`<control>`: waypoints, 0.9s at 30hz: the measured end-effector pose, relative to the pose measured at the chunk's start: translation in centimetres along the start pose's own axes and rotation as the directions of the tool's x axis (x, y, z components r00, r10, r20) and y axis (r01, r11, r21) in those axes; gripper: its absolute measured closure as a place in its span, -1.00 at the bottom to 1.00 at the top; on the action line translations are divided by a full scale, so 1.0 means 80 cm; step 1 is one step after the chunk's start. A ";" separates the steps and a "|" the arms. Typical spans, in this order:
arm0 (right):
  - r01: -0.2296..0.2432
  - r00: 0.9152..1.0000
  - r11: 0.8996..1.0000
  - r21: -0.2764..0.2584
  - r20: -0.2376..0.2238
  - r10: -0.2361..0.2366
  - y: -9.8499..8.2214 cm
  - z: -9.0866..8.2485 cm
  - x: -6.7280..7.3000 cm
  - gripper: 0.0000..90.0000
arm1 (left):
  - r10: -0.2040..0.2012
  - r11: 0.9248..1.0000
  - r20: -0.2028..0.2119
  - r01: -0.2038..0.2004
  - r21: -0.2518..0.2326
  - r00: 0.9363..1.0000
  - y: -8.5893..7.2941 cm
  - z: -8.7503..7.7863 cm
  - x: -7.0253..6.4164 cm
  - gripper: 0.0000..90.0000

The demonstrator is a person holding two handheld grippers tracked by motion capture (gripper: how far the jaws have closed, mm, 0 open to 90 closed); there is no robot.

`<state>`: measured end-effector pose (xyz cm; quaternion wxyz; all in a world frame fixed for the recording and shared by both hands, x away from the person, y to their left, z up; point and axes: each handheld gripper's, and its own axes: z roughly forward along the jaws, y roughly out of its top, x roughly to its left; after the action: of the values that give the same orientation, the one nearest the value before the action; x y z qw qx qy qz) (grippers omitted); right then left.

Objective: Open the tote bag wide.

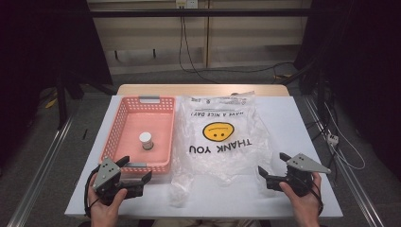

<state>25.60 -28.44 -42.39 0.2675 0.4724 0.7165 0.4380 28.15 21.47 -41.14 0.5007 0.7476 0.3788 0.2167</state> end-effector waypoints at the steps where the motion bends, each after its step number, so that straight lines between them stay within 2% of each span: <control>1: 0.000 1.000 1.000 0.000 0.000 0.000 0.000 0.000 0.000 -0.80 | 0.000 1.000 0.000 0.000 0.000 1.000 0.000 0.000 0.000 -0.85; 6: 0.036 0.999 0.999 0.020 -0.022 -0.036 0.000 0.002 0.003 -0.86 | -0.005 1.000 -0.005 0.005 -0.003 1.000 0.001 -0.002 0.002 -0.86; 11: 0.031 0.999 1.000 0.007 -0.020 -0.031 0.005 0.003 0.005 -0.89 | 0.008 1.000 0.006 -0.008 0.013 1.000 0.000 0.001 0.000 -0.86; 16: 0.047 0.998 0.999 0.015 -0.033 -0.047 0.009 0.006 0.011 -0.87 | 0.021 1.000 0.019 -0.021 0.013 1.000 0.001 0.001 -0.001 -0.86; 22: 0.065 0.995 0.998 0.020 -0.079 -0.064 0.024 0.016 0.029 -0.87 | 0.021 0.999 0.019 -0.021 0.024 1.000 0.000 0.001 -0.001 -0.86; 23: 0.074 0.994 0.997 0.017 -0.084 -0.072 0.026 0.018 0.034 -0.88 | 0.021 0.999 0.021 -0.022 0.025 1.000 0.000 0.001 -0.001 -0.86; 24: 0.106 0.989 0.994 0.027 -0.104 -0.103 0.031 0.023 0.045 -0.88 | 0.020 0.999 0.023 -0.021 0.029 1.000 0.000 0.001 -0.001 -0.86; 27: 0.119 0.986 0.992 0.039 -0.121 -0.114 0.033 0.030 0.051 -0.87 | 0.021 0.999 0.023 -0.022 0.030 1.000 -0.001 0.000 -0.002 -0.86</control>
<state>27.01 -23.34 -41.05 0.2389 0.4091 0.7672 0.4324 28.02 21.36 -41.21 0.4914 0.7615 0.3681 0.2077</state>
